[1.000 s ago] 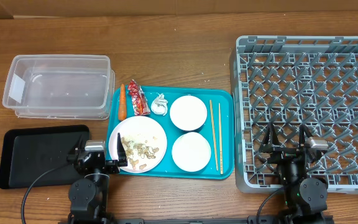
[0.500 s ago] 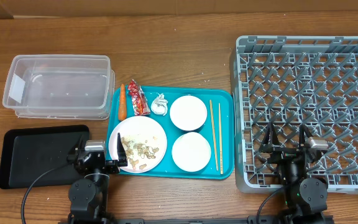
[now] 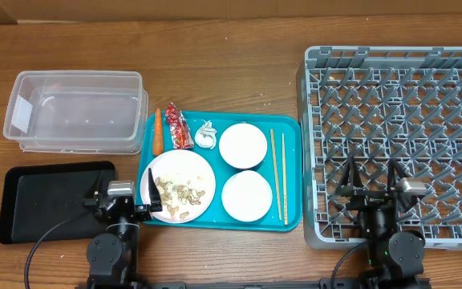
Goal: Sort waste into correct bins and load items into the dishwasher
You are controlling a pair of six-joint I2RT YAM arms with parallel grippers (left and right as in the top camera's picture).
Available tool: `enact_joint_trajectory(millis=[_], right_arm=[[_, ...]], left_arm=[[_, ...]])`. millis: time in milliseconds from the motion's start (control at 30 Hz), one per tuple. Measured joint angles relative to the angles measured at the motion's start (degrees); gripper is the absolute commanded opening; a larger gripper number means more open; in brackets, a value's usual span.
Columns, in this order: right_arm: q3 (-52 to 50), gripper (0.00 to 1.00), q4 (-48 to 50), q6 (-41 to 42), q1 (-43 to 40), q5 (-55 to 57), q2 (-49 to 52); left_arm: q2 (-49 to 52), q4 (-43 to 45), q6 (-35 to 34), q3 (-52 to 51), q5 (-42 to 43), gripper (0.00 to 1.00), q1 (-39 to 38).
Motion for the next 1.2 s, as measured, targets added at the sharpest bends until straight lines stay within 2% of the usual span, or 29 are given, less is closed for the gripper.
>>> enact_joint_trajectory(millis=[133,267,367,533,600,767,933,1067,1200], right_arm=[[0.0,1.00,-1.2,0.0,0.0,-2.8,0.0],[0.0,1.00,-0.8,0.0,0.0,-9.0,0.0],[1.8,1.00,-5.0,0.0,0.0,-13.0,0.1],[15.0,1.00,-15.3,-0.7,0.0,-15.2,4.0],[22.4,1.00,-19.9,-0.9,0.0,-15.7,7.4],[41.1,1.00,-37.2,-1.2,0.0,-16.0,19.3],[53.7,1.00,-50.0,-1.3,0.0,-16.2,31.9],[57.9,1.00,-52.4,-1.3,0.0,-17.8,39.4],[58.3,1.00,-53.0,-1.3,0.0,-21.8,43.6]], left_arm=[[0.0,2.5,-1.0,0.0,8.2,1.00,0.0],[0.0,9.8,-1.8,-0.1,18.6,1.00,0.0],[0.0,12.9,-1.9,1.1,23.6,1.00,0.0],[3.8,11.1,-2.0,11.8,26.7,1.00,0.0],[8.1,6.3,-2.6,19.2,27.5,1.00,0.0],[24.4,-16.4,-4.8,41.4,31.1,1.00,0.0],[42.9,-34.1,-6.0,61.1,37.8,1.00,0.0],[54.1,-38.8,-6.5,69.4,42.9,1.00,0.0],[61.1,-40.3,-9.7,70.1,47.9,1.00,0.0]])
